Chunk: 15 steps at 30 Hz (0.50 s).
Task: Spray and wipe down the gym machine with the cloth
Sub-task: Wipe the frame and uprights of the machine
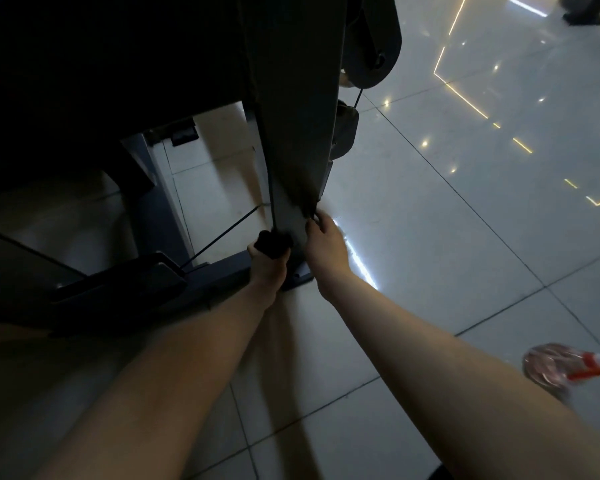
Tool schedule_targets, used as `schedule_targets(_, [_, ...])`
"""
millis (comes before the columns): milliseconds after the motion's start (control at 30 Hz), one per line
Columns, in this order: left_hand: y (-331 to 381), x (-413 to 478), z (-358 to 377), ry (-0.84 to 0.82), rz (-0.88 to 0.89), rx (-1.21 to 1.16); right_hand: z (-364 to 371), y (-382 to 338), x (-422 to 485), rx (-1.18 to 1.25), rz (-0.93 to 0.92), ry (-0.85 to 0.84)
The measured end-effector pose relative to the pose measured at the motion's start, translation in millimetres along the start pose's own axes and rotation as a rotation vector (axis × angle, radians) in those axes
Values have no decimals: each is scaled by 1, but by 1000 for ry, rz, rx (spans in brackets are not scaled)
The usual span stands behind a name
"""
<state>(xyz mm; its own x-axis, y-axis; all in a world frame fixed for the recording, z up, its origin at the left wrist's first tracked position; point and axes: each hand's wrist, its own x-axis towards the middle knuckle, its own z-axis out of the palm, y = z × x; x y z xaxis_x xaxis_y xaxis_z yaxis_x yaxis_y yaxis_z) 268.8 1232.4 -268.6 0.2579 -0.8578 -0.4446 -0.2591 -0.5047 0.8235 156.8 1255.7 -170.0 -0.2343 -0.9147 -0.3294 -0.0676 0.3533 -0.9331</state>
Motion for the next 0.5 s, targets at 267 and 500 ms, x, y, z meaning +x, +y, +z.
schedule_targets(267, [13,-52,-9,-181,4,-419,-3,15,-10,77,277,-209])
schedule_targets(500, [22,-75,-20,-238,66,-360,7,23,-4,205,271,-90])
